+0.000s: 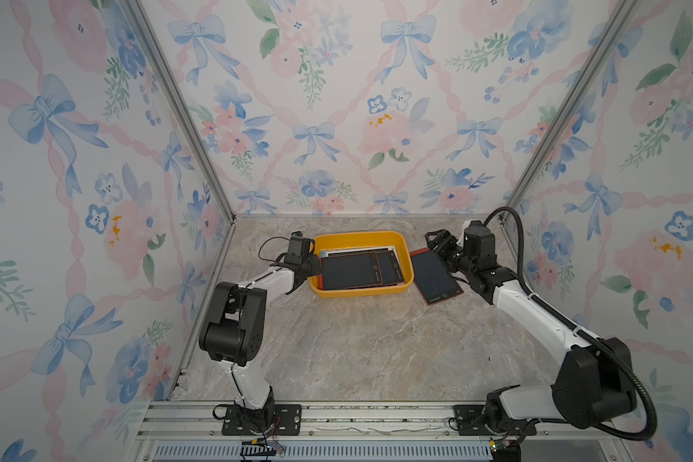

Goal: Take out the writing tablet from the storage box
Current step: Place the writing tablet at the center of the board.

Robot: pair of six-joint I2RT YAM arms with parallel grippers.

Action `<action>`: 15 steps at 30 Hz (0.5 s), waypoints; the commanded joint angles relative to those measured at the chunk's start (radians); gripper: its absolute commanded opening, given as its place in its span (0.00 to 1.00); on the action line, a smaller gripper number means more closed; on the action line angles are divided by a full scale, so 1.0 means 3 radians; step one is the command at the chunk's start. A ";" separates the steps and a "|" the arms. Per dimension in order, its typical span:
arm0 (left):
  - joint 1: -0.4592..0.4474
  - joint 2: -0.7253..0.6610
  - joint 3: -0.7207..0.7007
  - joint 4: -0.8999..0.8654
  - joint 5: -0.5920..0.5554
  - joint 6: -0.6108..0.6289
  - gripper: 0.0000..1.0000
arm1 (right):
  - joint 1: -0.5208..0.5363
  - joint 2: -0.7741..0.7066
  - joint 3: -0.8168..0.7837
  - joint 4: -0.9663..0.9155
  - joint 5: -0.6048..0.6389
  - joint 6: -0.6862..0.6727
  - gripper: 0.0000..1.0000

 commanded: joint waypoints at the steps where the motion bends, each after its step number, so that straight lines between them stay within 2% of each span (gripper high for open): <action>1: -0.0015 0.0078 -0.0004 -0.0188 0.0040 -0.0059 0.00 | 0.0141 0.0413 0.0454 -0.0617 -0.0371 -0.0646 0.89; 5: -0.0015 0.0034 -0.0022 -0.0186 0.0028 -0.0058 0.00 | 0.0311 0.0802 0.0970 -0.1004 -0.0517 -0.0825 0.95; 9: -0.0019 0.0022 -0.0045 -0.0187 0.0031 -0.0058 0.00 | 0.0500 0.1245 0.1497 -0.1462 -0.0561 -0.1116 0.96; 15: -0.0040 0.0032 -0.0053 -0.0188 0.0026 -0.0043 0.00 | 0.0705 0.1647 0.1798 -0.1549 -0.0579 -0.1154 0.96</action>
